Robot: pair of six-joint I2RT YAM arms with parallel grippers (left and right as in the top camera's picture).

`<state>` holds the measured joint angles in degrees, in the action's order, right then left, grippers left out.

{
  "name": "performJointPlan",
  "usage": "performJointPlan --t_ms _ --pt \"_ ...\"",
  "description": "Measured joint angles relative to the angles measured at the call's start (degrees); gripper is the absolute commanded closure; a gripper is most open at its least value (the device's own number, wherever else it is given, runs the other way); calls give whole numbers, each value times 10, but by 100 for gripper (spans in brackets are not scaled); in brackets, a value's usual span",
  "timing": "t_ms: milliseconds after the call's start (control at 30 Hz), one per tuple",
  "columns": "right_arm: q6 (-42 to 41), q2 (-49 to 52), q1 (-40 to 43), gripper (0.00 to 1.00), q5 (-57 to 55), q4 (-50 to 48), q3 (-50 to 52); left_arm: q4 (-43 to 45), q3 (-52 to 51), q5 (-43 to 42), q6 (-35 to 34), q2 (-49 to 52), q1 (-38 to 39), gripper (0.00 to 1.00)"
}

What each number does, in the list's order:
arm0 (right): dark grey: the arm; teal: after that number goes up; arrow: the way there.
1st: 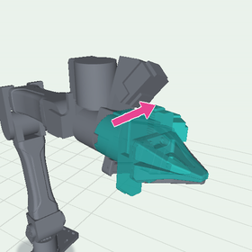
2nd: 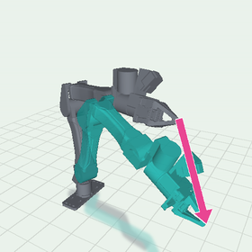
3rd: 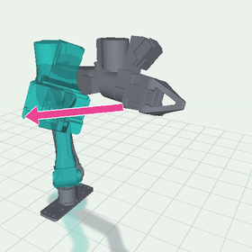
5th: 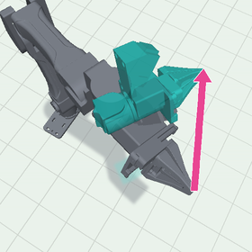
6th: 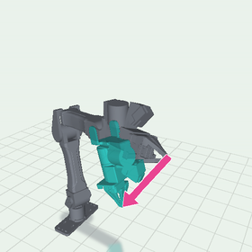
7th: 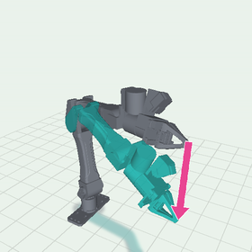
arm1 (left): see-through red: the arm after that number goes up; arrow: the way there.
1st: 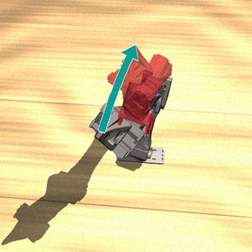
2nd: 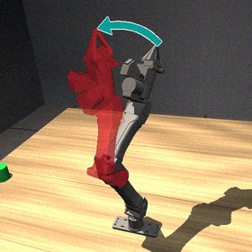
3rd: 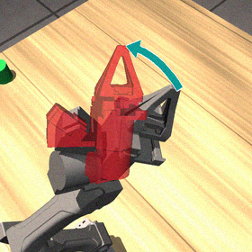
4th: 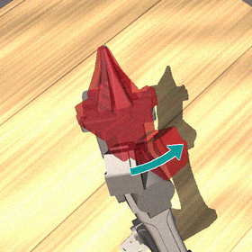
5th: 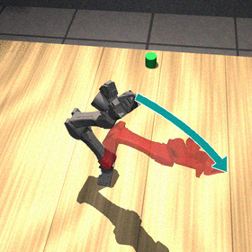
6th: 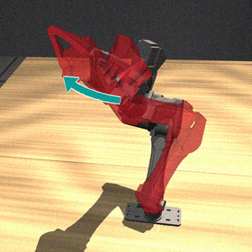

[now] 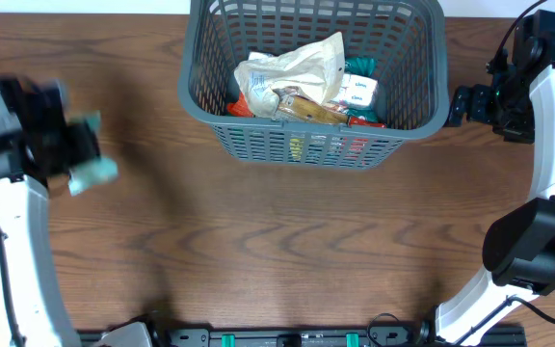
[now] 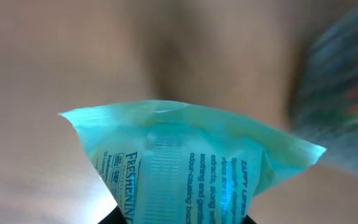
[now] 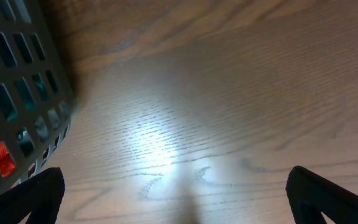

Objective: Pack container
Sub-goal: 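Lift the teal packet with the left gripper and drop it into the basket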

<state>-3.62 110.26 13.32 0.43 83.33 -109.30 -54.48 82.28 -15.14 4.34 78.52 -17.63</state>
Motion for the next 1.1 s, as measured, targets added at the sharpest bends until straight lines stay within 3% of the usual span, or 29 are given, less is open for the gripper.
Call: performJointPlan --t_ms 233,400,667,933,1100 --pt "0 0 0 1 0 0 0 0 258 -3 12 38 144 94" --pt "1 0 0 1 0 0 0 -11 355 -6 66 124 259 95" --pt "3 0 0 1 0 0 0 -23 374 54 284 273 404 94" --pt "3 0 0 1 0 7 0 -17 374 95 412 352 434 94" --pt "3 0 0 1 0 9 0 -19 374 100 469 389 431 78"
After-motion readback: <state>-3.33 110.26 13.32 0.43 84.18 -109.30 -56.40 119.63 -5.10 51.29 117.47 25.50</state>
